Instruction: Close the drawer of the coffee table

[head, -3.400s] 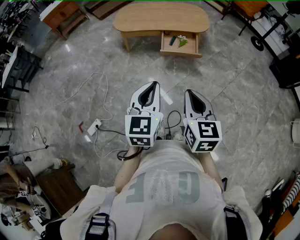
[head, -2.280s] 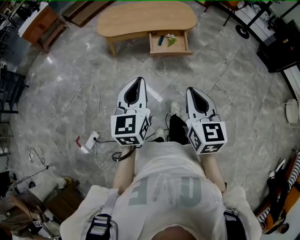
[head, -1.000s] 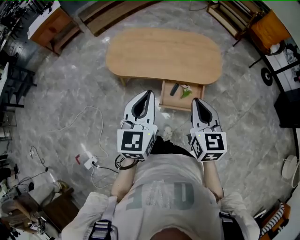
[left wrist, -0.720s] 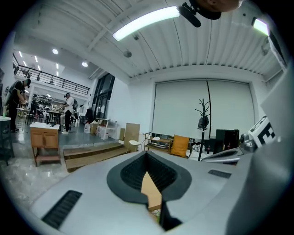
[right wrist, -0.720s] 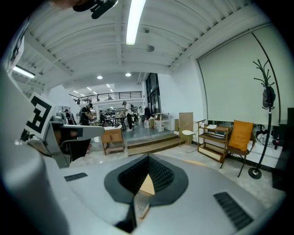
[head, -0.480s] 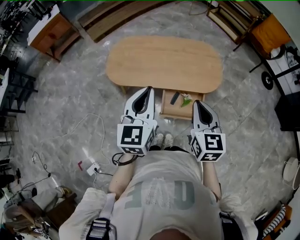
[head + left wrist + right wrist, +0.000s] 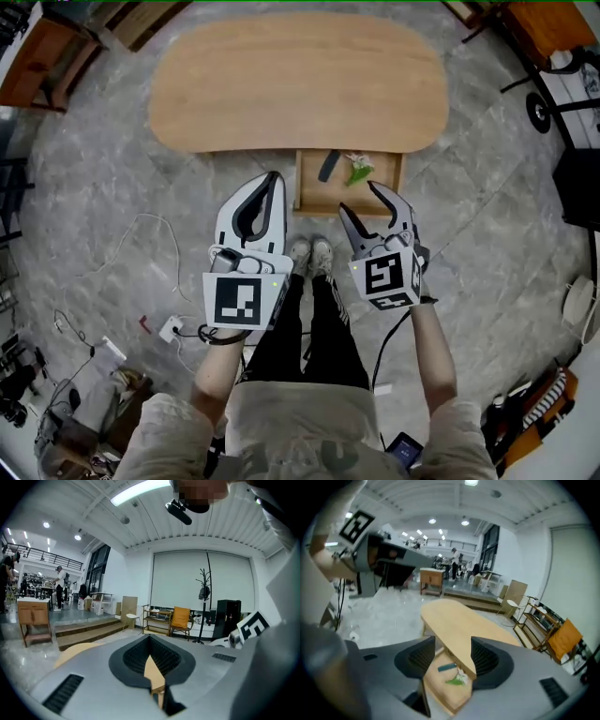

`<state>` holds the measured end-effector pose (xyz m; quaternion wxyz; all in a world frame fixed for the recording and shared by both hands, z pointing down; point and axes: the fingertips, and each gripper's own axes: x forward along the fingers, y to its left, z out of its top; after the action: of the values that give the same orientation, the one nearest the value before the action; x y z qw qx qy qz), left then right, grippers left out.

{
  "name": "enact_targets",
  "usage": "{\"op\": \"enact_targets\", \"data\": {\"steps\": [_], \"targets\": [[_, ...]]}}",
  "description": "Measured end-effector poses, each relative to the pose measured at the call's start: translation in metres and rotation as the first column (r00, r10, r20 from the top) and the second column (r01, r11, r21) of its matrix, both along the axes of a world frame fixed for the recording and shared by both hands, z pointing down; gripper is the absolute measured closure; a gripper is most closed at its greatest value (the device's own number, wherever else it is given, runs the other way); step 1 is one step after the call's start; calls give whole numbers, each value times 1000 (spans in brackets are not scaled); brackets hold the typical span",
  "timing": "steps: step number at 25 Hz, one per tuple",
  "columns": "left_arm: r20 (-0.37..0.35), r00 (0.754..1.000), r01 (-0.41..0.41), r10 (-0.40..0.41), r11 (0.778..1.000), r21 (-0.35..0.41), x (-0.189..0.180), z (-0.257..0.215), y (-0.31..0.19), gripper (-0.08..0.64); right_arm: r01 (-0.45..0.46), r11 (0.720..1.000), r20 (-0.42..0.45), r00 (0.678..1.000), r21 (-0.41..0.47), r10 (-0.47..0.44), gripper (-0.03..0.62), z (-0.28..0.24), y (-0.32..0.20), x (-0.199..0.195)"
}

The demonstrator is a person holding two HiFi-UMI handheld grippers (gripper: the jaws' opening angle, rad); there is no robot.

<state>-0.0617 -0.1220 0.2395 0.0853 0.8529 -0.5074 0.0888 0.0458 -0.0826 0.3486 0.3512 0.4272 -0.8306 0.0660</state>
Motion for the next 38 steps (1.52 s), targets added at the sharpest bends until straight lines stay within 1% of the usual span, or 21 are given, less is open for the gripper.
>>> {"op": "enact_targets", "data": {"steps": [1, 3, 5, 6, 8, 10, 11, 12, 13, 15, 17, 18, 19, 21, 26, 31, 33, 36, 38], "targets": [[0, 1000, -5, 5, 1000, -11, 2, 23, -2, 552, 41, 999, -69, 997, -31, -43, 364, 31, 6, 2], [-5, 1000, -3, 2, 999, -38, 6, 69, -5, 552, 115, 989, -176, 976, -98, -131, 364, 92, 20, 4], [-18, 1000, 12, -13, 999, -53, 5, 111, -9, 552, 183, 970, -263, 939, -157, -220, 364, 152, 29, 4], [-22, 1000, 16, -18, 998, -64, 4, 130, -8, 552, 216, 957, -302, 915, -192, -267, 364, 182, 35, 4], [-23, 1000, 18, -20, 995, -96, 0, 166, 0, 552, 274, 919, -365, 855, -284, -368, 364, 236, 55, 6], [-20, 1000, 18, -21, 991, -133, -4, 198, 11, 552, 315, 870, -402, 790, -379, -462, 362, 285, 77, 9], [-18, 1000, 17, -20, 989, -148, -6, 212, 16, 552, 326, 849, -414, 763, -416, -496, 362, 306, 85, 11], [-14, 1000, 16, -18, 987, -160, -8, 226, 20, 552, 330, 833, -423, 743, -444, -519, 362, 325, 90, 13], [-11, 1000, 15, -18, 985, -172, -10, 239, 25, 552, 327, 824, -432, 729, -462, -531, 362, 341, 95, 15], [-10, 1000, 22, -25, 980, -197, -12, 260, 34, 552, 315, 819, -446, 716, -480, -537, 363, 365, 101, 18], [-5, 1000, 28, -30, 977, -212, -14, 276, 42, 552, 300, 828, -466, 712, -474, -525, 375, 379, 103, 21], [0, 1000, 29, -30, 976, -217, -14, 282, 45, 552, 294, 839, -481, 712, -458, -511, 419, 382, 101, 23], [4, 1000, 29, -28, 975, -221, -14, 288, 47, 552, 291, 851, -496, 711, -438, -499, 506, 384, 98, 23], [8, 1000, 28, -27, 974, -225, -13, 296, 50, 552, 295, 860, -515, 703, -417, -491, 509, 384, 96, 24], [6, 1000, 32, -31, 976, -215, -13, 294, 49, 552, 327, 842, -520, 673, -430, -527, 518, 385, 100, 21], [-14, 999, 36, -40, 975, -217, -15, 285, 42, 552, 313, 840, -532, 662, -444, -528, 522, 383, 101, 20], [-3, 999, 32, -33, 976, -214, -15, 282, 40, 552, 297, 848, -543, 664, -438, -513, 520, 379, 101, 21], [-19, 1000, 19, -24, 970, -241, -15, 281, 37, 552, 282, 874, -569, 672, -397, -475, 520, 368, 96, 23], [-14, 1000, 21, -25, 966, -256, -15, 279, 36, 552, 284, 879, -569, 677, -384, -467, 518, 358, 95, 24]]}}
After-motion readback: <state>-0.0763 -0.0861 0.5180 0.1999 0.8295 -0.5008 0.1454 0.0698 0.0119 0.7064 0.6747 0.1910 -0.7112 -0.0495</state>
